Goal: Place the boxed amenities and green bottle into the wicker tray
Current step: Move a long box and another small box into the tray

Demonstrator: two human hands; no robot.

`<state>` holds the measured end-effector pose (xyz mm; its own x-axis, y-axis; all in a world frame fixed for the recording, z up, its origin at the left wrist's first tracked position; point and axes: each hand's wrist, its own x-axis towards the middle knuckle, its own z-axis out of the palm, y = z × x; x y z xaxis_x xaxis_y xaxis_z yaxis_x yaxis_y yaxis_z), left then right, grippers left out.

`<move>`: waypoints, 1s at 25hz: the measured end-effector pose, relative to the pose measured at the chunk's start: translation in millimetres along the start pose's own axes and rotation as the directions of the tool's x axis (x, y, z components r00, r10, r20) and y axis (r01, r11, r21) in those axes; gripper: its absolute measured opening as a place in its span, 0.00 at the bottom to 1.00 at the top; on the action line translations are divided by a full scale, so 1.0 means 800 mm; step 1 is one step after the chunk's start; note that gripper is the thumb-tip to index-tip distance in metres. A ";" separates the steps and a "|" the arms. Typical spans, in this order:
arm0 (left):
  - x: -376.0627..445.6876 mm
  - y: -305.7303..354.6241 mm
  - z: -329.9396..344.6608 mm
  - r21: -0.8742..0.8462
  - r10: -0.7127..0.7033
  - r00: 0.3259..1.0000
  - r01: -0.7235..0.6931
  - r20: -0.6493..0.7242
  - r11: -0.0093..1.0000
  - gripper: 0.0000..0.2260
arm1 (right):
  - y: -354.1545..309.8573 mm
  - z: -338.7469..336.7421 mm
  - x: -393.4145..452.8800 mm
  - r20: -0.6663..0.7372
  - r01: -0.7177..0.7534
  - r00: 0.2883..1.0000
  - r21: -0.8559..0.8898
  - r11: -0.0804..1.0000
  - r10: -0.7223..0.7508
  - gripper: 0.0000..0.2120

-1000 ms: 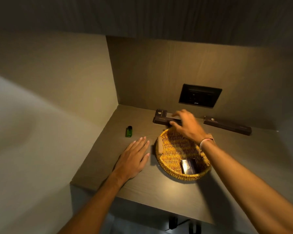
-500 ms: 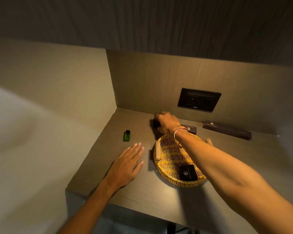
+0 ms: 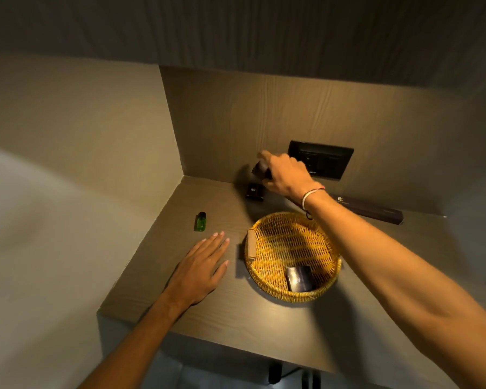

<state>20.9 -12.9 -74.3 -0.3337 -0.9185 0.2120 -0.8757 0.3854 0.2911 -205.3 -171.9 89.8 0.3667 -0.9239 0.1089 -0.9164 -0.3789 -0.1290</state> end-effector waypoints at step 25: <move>0.000 -0.005 -0.001 -0.049 -0.044 0.999 0.044 -0.007 0.998 0.25 | 0.009 0.045 0.029 0.209 -0.098 0.976 0.143 0.985 0.067 0.19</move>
<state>24.4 -14.6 -74.9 -0.2923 -0.9340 0.2056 -0.8712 0.3487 0.3454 -197.5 -198.1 56.1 0.3297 -0.9379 -0.1080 -0.9157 -0.2898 -0.2783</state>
